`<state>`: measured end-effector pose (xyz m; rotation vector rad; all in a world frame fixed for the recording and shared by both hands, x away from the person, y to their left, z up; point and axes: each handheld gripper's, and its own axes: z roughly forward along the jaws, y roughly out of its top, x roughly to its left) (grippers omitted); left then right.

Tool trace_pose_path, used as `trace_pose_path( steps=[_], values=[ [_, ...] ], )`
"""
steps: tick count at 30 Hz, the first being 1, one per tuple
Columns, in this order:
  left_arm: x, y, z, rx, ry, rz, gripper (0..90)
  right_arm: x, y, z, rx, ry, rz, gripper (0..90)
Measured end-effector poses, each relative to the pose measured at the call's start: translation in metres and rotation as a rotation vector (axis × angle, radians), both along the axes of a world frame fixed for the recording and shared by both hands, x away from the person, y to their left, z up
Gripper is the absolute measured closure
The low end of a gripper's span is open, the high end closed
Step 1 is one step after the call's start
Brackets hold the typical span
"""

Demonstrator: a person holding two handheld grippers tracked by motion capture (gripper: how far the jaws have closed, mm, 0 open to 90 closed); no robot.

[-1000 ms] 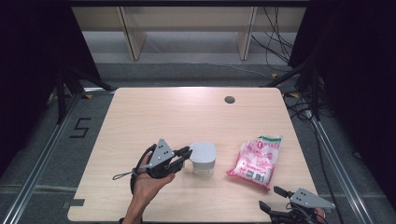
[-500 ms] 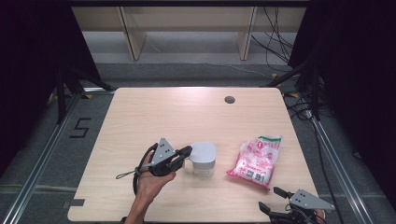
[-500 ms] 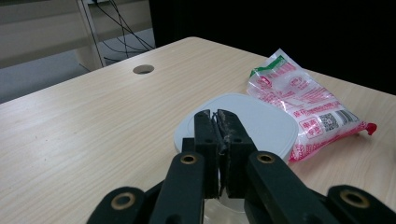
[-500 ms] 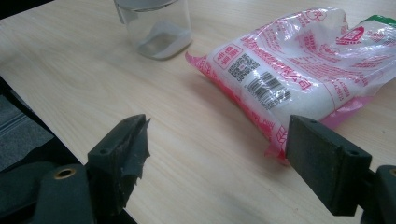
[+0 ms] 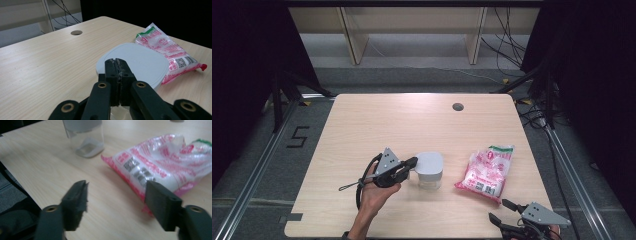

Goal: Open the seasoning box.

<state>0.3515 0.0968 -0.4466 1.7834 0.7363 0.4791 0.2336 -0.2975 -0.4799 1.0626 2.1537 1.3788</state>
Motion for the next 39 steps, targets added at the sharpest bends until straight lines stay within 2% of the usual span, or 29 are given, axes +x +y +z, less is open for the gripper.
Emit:
trace_pose_path(
  steps=[1, 2, 3, 4, 6, 7, 8, 9, 10, 11, 12, 13, 15, 16, 17, 20, 22, 24, 25, 31, 34, 36, 37, 39],
  values=[
    [0.000, 0.000, 0.000, 0.000, 0.000, 0.001, 88.0, 0.001, 0.004, 0.004, 0.023, -0.006, -0.002, 46.5],
    [0.001, 0.001, 0.000, 0.013, -0.020, 0.002, 88.0, 0.001, 0.004, 0.004, 0.023, -0.006, -0.002, 46.5],
    [0.000, 0.000, 0.000, 0.009, -0.014, 0.001, 88.0, 0.003, 0.006, 0.005, 0.034, -0.027, 0.003, 49.0],
    [0.000, 0.000, 0.000, 0.006, -0.010, 0.001, 88.0, 0.006, 0.008, 0.006, 0.032, -0.018, 0.015, 52.6],
    [0.000, 0.000, 0.000, 0.011, -0.019, 0.004, 88.0, 0.012, 0.017, 0.007, 0.068, -0.023, 0.066, 59.3],
    [-0.001, 0.000, 0.000, 0.012, -0.020, 0.004, 88.0, 0.016, 0.028, 0.009, 0.026, -0.047, 0.100, 64.7],
    [-0.001, 0.000, 0.000, 0.011, -0.017, 0.005, 88.0, 0.019, 0.034, 0.011, -0.006, -0.070, 0.109, 66.4],
    [-0.001, 0.000, 0.000, 0.009, -0.014, 0.008, 88.0, 0.019, 0.034, 0.011, -0.006, -0.070, 0.109, 66.4],
    [-0.001, 0.001, 0.000, 0.008, -0.016, 0.009, 88.0, 0.026, 0.045, 0.013, -0.027, -0.102, 0.131, 71.0],
    [-0.001, 0.002, -0.001, 0.008, -0.018, 0.013, 88.0, 0.026, 0.045, 0.013, -0.027, -0.102, 0.131, 71.0],
    [-0.001, 0.002, -0.001, 0.007, -0.020, 0.028, 88.1, 0.031, 0.050, 0.014, -0.023, -0.100, 0.146, 72.9],
    [-0.001, 0.002, -0.001, 0.018, -0.025, 0.035, 88.1, 0.040, 0.059, 0.015, -0.047, -0.120, 0.159, 76.0],
    [-0.001, 0.003, 0.000, 0.030, -0.024, 0.036, 88.2, 0.043, 0.063, 0.015, -0.042, -0.111, 0.155, 76.6],
    [-0.001, 0.004, -0.001, 0.026, -0.022, 0.037, 88.2, 0.049, 0.066, 0.015, -0.053, -0.134, 0.163, 77.4],
    [-0.001, 0.004, -0.001, 0.029, -0.023, 0.036, 88.2, 0.057, 0.073, 0.014, -0.056, -0.123, 0.179, 79.5],
    [-0.001, 0.005, -0.001, 0.022, -0.015, 0.034, 88.0, 0.067, 0.080, 0.013, -0.048, -0.130, 0.156, 82.4],
    [0.000, 0.005, -0.001, 0.016, -0.012, 0.034, 88.0, 0.073, 0.084, 0.014, -0.059, -0.141, 0.163, 84.6],
    [0.000, 0.006, -0.001, 0.019, -0.012, 0.035, 88.0, 0.073, 0.086, 0.015, -0.059, -0.130, 0.161, 85.5],
    [0.000, 0.006, -0.002, 0.021, -0.013, 0.035, 88.0, 0.080, 0.092, 0.016, -0.065, -0.147, 0.171, 86.7],
    [0.000, 0.006, -0.002, 0.010, -0.007, 0.034, 87.9, 0.089, 0.106, 0.021, -0.059, -0.146, 0.179, 89.5],
    [0.000, 0.007, -0.002, 0.013, -0.005, 0.035, 88.0, 0.094, 0.109, 0.022, -0.060, -0.161, 0.184, 89.9],
    [0.000, 0.007, -0.003, 0.012, -0.010, 0.034, 88.4, 0.095, 0.112, 0.024, -0.045, -0.140, 0.178, 90.0],
    [0.000, 0.007, -0.003, 0.017, -0.013, 0.034, 88.5, 0.099, 0.114, 0.025, -0.043, -0.147, 0.198, 90.0],
    [0.000, 0.007, -0.003, 0.016, -0.015, 0.031, 88.5, 0.101, 0.115, 0.025, -0.044, -0.147, 0.185, 90.0]
  ],
)
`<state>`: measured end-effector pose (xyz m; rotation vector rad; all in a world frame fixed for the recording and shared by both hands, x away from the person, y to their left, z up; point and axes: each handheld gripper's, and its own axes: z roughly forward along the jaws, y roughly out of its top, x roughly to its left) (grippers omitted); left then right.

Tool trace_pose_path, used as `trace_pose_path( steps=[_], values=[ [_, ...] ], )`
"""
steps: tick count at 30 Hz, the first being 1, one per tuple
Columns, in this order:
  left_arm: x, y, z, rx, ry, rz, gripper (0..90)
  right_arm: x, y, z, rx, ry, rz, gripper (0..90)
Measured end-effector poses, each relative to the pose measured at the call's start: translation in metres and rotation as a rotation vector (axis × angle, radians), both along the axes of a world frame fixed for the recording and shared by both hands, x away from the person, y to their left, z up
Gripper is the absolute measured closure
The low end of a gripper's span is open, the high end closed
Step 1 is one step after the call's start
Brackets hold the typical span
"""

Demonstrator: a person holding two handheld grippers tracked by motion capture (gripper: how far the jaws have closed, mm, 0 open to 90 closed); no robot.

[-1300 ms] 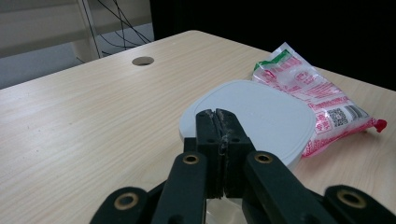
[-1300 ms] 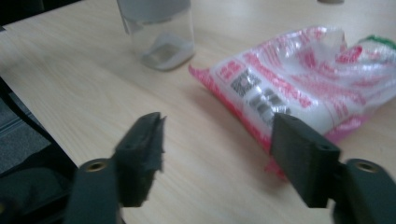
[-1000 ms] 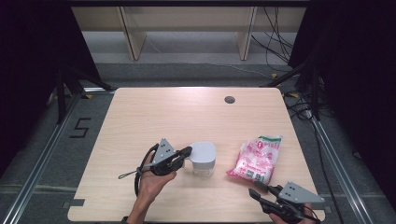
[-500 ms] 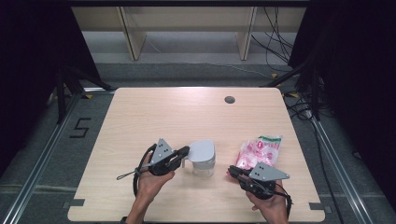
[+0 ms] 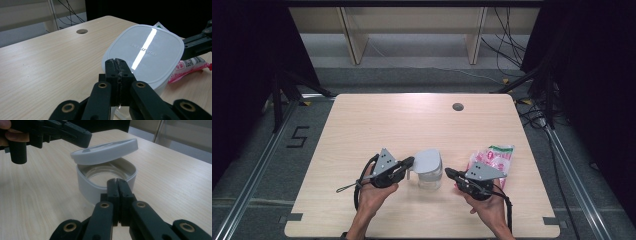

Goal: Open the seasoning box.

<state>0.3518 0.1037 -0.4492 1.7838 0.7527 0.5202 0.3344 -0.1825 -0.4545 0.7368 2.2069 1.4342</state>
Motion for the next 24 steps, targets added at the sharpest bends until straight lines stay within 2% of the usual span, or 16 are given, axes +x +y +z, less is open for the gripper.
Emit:
trace_pose_path(
  steps=[3, 4, 5, 6, 7, 8, 12, 14, 16, 17, 18, 19, 20, 21, 23, 24],
  values=[
    [0.000, 0.000, 0.000, -0.007, 0.002, 0.003, 88.5, 0.002, 0.001, 0.001, 0.015, 0.013, 0.004, 90.0],
    [0.000, 0.000, 0.000, -0.008, 0.001, 0.004, 88.5, 0.001, 0.004, 0.002, 0.034, 0.058, 0.008, 90.0],
    [0.000, 0.000, 0.000, -0.005, -0.001, 0.003, 88.5, 0.001, 0.004, 0.002, 0.034, 0.058, 0.008, 90.0],
    [0.000, 0.000, 0.000, -0.004, -0.004, 0.001, 88.5, 0.004, 0.004, 0.003, 0.019, 0.027, 0.007, 90.0],
    [0.000, 0.000, 0.000, -0.004, -0.005, -0.004, 88.6, 0.004, 0.007, 0.003, 0.033, 0.015, 0.006, 90.0],
    [0.000, 0.000, -0.001, -0.011, 0.001, 0.001, 88.6, 0.005, 0.008, 0.004, 0.025, 0.009, 0.021, 90.0],
    [0.000, 0.001, -0.001, 0.000, -0.008, -0.003, 87.5, 0.006, 0.014, 0.007, 0.016, 0.018, 0.043, 90.0],
    [-0.001, 0.001, 0.000, -0.013, -0.001, -0.003, 86.4, 0.007, 0.016, 0.007, 0.027, 0.013, 0.051, 90.0],
    [-0.003, 0.004, 0.002, -0.018, 0.002, -0.012, 82.9, 0.006, 0.019, 0.008, 0.040, 0.011, 0.045, 90.0],
    [-0.003, 0.005, 0.003, -0.024, 0.003, -0.014, 76.7, 0.005, 0.020, 0.009, 0.022, 0.028, 0.059, 90.0],
    [-0.005, 0.008, 0.005, -0.020, 0.001, -0.011, 76.7, 0.005, 0.020, 0.009, 0.022, 0.028, 0.059, 90.0],
    [-0.006, 0.010, 0.007, -0.021, 0.005, -0.013, 74.9, 0.007, 0.021, 0.009, 0.023, 0.010, 0.057, 90.0],
    [-0.007, 0.012, 0.008, -0.009, 0.001, -0.020, 71.4, 0.007, 0.021, 0.009, 0.027, 0.002, 0.051, 90.0],
    [-0.009, 0.014, 0.010, 0.005, 0.003, -0.024, 67.8, 0.007, 0.022, 0.010, 0.024, 0.019, 0.051, 90.0],
    [-0.013, 0.016, 0.011, 0.023, -0.010, -0.025, 61.2, 0.008, 0.025, 0.013, 0.025, 0.021, 0.061, 89.9],
    [-0.016, 0.017, 0.009, 0.029, -0.006, -0.019, 61.2, 0.008, 0.025, 0.013, 0.025, 0.021, 0.061, 89.9]
  ],
)
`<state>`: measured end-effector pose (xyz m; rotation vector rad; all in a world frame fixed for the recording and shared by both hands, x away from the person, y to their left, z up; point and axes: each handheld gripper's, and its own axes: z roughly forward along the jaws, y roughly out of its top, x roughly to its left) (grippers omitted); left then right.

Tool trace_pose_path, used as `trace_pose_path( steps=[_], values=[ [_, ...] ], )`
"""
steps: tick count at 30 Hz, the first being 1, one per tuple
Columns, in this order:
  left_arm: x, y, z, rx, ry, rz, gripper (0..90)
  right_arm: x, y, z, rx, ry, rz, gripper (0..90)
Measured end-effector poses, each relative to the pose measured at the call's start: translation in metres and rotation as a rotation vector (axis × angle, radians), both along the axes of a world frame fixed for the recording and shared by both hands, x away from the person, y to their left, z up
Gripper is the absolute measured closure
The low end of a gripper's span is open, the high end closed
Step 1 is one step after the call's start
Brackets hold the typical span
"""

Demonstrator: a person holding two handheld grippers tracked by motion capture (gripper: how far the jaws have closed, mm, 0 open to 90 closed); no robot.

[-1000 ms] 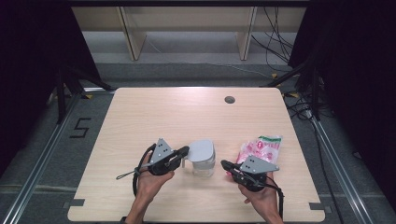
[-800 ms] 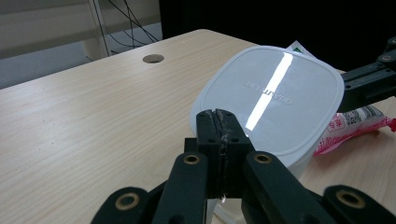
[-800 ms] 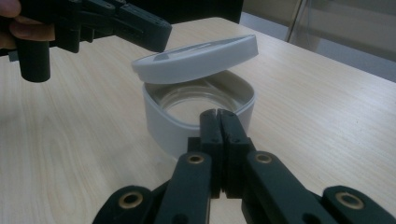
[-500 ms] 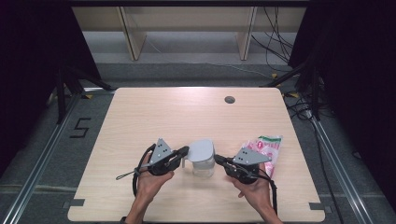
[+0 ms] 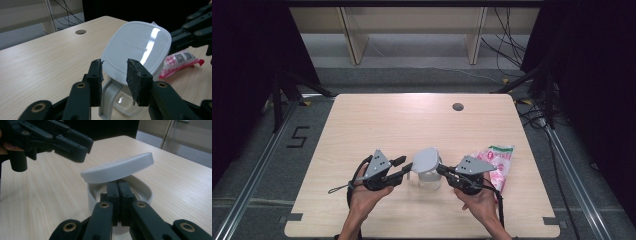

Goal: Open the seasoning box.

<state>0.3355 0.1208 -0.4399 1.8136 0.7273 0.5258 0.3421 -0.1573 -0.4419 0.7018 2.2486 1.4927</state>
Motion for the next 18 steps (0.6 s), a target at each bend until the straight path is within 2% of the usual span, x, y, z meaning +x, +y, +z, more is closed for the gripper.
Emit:
trace_pose_path(
  steps=[1, 2, 3, 4, 5, 6, 9, 10, 11, 12, 13, 15, 16, 18],
  values=[
    [-0.003, 0.001, -0.003, 0.003, 0.004, -0.002, 58.9, 0.001, 0.001, 0.000, -0.001, -0.025, 0.001, 89.8],
    [-0.007, 0.002, -0.007, 0.001, 0.023, -0.010, 56.4, 0.000, 0.003, 0.001, 0.005, -0.006, -0.001, 89.8],
    [-0.010, 0.003, -0.011, 0.011, 0.039, -0.008, 52.9, 0.003, 0.006, 0.002, -0.024, -0.058, 0.015, 89.8],
    [-0.011, 0.004, -0.015, 0.012, 0.041, -0.009, 52.9, 0.003, 0.006, 0.002, -0.024, -0.058, 0.015, 89.8],
    [-0.013, 0.005, -0.017, 0.015, 0.049, 0.002, 52.1, 0.001, 0.008, 0.002, -0.014, -0.026, 0.011, 89.8],
    [-0.013, 0.006, -0.020, 0.006, 0.056, 0.005, 51.0, 0.002, 0.010, 0.003, -0.016, -0.032, 0.014, 89.8],
    [-0.016, 0.009, -0.024, 0.036, 0.061, 0.009, 46.4, 0.002, 0.014, 0.005, -0.008, -0.032, 0.014, 89.8],
    [-0.017, 0.009, -0.025, 0.029, 0.071, 0.018, 45.2, 0.003, 0.015, 0.005, -0.015, -0.045, 0.019, 89.8],
    [-0.018, 0.010, -0.026, 0.036, 0.070, 0.017, 43.1, 0.003, 0.016, 0.006, -0.021, -0.043, 0.023, 89.8],
    [-0.019, 0.010, -0.027, 0.024, 0.078, 0.013, 42.7, 0.003, 0.018, 0.006, -0.014, -0.038, 0.016, 89.8],
    [-0.020, 0.011, -0.027, 0.041, 0.068, 0.010, 42.2, 0.003, 0.019, 0.007, -0.017, -0.043, 0.022, 89.5],
    [-0.020, 0.013, -0.028, 0.041, 0.072, 0.012, 41.8, 0.004, 0.021, 0.007, -0.016, -0.049, 0.023, 89.5],
    [-0.021, 0.014, -0.028, 0.044, 0.079, 0.016, 41.3, 0.002, 0.023, 0.007, 0.000, -0.039, 0.001, 89.2],
    [-0.020, 0.015, -0.029, 0.036, 0.087, 0.022, 39.5, 0.003, 0.028, 0.010, -0.021, -0.049, 0.033, 89.3]
  ],
)
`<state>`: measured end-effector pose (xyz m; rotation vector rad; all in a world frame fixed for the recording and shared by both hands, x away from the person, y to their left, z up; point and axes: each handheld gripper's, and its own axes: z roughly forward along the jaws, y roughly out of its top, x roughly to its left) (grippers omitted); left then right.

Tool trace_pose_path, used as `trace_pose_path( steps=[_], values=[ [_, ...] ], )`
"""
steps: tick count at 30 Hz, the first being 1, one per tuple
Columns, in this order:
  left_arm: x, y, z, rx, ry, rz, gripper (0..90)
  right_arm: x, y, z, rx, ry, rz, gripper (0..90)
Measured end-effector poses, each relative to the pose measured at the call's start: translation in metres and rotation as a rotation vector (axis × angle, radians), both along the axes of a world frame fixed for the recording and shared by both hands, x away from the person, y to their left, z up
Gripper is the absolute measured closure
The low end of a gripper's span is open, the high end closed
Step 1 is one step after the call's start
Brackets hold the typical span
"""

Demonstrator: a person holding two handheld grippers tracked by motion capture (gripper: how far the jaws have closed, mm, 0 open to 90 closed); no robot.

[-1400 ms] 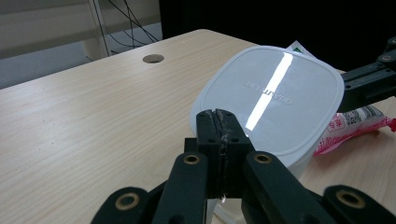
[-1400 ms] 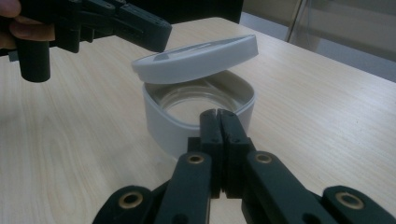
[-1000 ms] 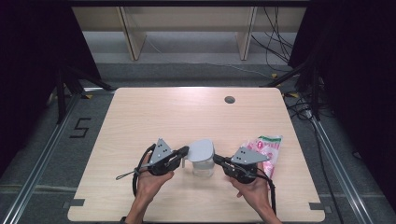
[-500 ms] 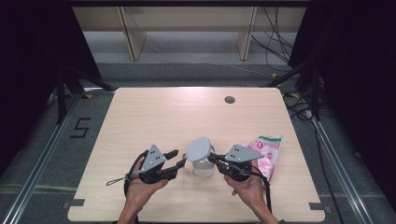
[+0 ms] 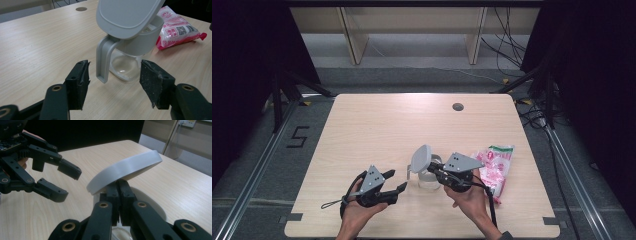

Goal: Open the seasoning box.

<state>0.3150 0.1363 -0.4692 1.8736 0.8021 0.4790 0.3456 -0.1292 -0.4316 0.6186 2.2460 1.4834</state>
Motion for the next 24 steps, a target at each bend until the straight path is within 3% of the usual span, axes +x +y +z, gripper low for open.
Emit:
trace_pose_path(
  steps=[2, 3, 7, 13, 14, 17, 18, 19, 24],
  values=[
    [0.000, 0.001, 0.000, -0.004, 0.005, 0.003, 39.0, -0.001, 0.002, 0.001, 0.003, 0.012, -0.007, 89.2],
    [0.000, 0.002, -0.001, -0.007, 0.008, 0.001, 38.5, 0.000, 0.005, 0.001, -0.001, -0.012, 0.006, 89.2],
    [0.000, 0.004, 0.000, -0.001, -0.019, 0.015, 37.0, 0.000, 0.013, 0.004, 0.004, -0.013, 0.012, 89.2],
    [0.001, 0.006, -0.001, -0.001, -0.017, 0.013, 36.6, -0.004, 0.018, 0.007, 0.008, -0.021, 0.037, 88.3],
    [0.000, 0.005, -0.001, -0.017, -0.010, 0.017, 36.3, -0.005, 0.011, 0.010, -0.002, -0.036, 0.041, 87.2],
    [0.000, 0.006, 0.001, -0.009, -0.011, 0.016, 35.9, -0.008, 0.000, 0.013, 0.004, -0.032, 0.033, 85.9],
    [0.000, 0.006, 0.001, -0.010, -0.011, 0.018, 35.1, -0.009, -0.019, 0.016, 0.012, -0.034, -0.004, 84.2],
    [0.000, 0.006, 0.000, -0.018, -0.004, 0.020, 35.1, -0.009, -0.019, 0.016, 0.012, -0.034, -0.004, 84.2],
    [0.001, 0.004, -0.003, -0.014, 0.008, 0.021, 34.4, -0.009, -0.072, 0.014, 0.039, -0.014, -0.116, 82.9]
  ],
)
